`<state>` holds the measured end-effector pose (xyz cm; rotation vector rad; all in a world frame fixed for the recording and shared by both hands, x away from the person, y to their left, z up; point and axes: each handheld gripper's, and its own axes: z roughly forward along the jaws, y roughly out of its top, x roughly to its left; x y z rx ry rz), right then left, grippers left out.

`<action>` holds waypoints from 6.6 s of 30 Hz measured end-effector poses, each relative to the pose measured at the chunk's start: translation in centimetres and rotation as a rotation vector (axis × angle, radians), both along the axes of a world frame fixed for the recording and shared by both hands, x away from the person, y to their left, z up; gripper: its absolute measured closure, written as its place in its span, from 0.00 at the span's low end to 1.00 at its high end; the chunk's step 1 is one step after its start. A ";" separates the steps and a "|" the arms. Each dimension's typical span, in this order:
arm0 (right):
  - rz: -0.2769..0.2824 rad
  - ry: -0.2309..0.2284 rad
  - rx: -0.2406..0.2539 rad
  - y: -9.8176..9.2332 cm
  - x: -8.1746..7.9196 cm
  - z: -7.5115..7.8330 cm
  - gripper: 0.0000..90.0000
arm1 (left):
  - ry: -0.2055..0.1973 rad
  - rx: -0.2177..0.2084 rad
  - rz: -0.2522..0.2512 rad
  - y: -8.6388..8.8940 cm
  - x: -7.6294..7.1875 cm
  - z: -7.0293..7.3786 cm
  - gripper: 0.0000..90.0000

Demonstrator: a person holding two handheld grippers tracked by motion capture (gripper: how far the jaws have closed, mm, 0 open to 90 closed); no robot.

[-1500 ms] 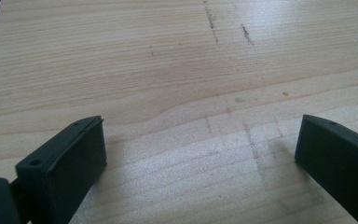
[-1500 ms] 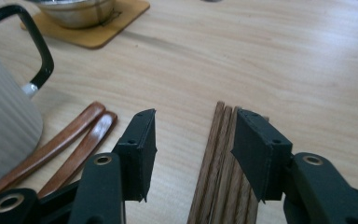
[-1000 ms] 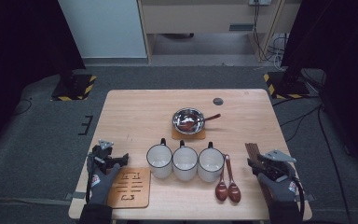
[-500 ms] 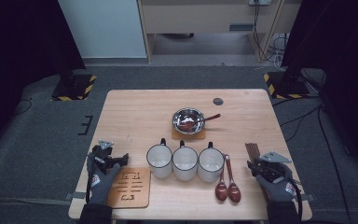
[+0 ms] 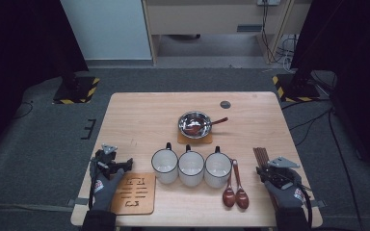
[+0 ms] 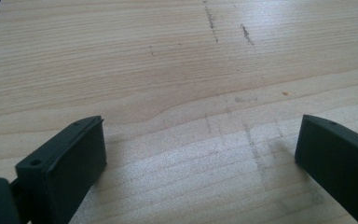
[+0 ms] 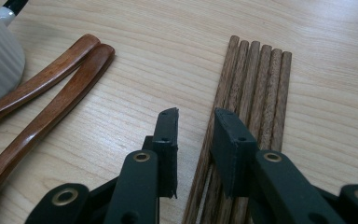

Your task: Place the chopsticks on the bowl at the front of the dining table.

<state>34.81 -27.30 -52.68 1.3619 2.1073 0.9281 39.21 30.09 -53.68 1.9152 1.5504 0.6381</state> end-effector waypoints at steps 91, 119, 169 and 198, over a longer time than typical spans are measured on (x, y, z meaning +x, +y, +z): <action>-0.018 -0.012 0.095 1.6 0.2 2.0 0.94 | 0.000 0.000 0.000 0.0 0.0 0.0 0.01; -0.066 -0.139 0.167 2.1 3.6 8.1 0.94 | 0.001 0.000 -0.002 0.0 0.0 0.0 0.00; -0.031 -0.210 0.205 7.6 10.2 12.0 0.94 | 0.001 0.000 -0.002 0.0 0.0 0.0 0.00; -0.007 -0.231 0.192 12.5 13.5 12.8 0.94 | 0.001 -0.001 -0.002 0.0 0.0 0.0 0.00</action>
